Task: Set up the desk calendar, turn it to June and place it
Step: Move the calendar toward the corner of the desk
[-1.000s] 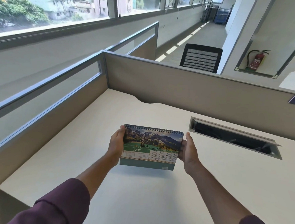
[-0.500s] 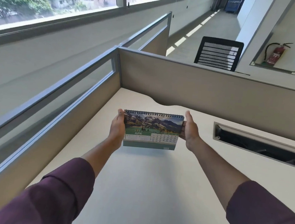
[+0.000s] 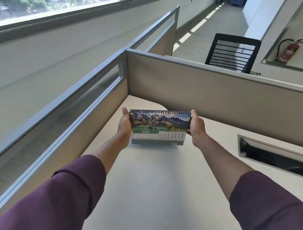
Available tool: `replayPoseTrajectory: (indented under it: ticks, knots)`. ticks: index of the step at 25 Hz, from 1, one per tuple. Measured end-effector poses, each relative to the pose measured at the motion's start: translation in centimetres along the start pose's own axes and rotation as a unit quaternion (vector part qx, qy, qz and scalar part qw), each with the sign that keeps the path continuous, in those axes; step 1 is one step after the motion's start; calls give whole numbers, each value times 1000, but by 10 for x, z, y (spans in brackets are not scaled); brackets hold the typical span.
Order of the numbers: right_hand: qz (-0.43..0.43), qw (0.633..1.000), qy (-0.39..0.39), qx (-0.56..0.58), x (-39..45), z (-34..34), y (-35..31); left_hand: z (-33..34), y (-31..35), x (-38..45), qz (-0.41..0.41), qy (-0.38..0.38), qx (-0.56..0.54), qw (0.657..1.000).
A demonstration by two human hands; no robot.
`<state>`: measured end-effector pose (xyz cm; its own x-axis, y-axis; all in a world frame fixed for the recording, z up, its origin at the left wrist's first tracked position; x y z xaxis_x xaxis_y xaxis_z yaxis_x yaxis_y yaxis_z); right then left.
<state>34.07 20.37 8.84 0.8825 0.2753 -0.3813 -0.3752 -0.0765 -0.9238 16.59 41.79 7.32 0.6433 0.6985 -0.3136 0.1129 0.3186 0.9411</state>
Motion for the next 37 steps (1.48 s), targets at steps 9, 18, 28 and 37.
replayPoseTrajectory:
  ticks: [9, 18, 28, 37]
  knots:
    - [-6, 1000, -15, 18, 53, 48, -10, -10, 14, 69, -4, 7, -5, 1000]
    - [21, 999, -18, 26, 84, 72, 1, -16, 6, 101, 4, -3, -12, 1000]
    - [56, 998, -23, -13, 92, 76, 17, -17, -1, 108, -8, -3, -5, 1000]
    - [60, 997, -11, -52, 89, 71, 17, -24, 2, 91, 47, 42, 201, 978]
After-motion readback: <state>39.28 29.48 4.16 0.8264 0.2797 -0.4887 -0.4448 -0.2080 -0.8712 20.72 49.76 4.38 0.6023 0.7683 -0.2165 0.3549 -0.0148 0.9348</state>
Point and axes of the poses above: each hand's wrist, its own x-axis towards the middle knuckle, its own z-axis out of the palm, y = z × x, the point moved 4 cm from there along x, towards the middle knuckle, and after that the axes turned 3 degrees about x, right-handed, at the moved point
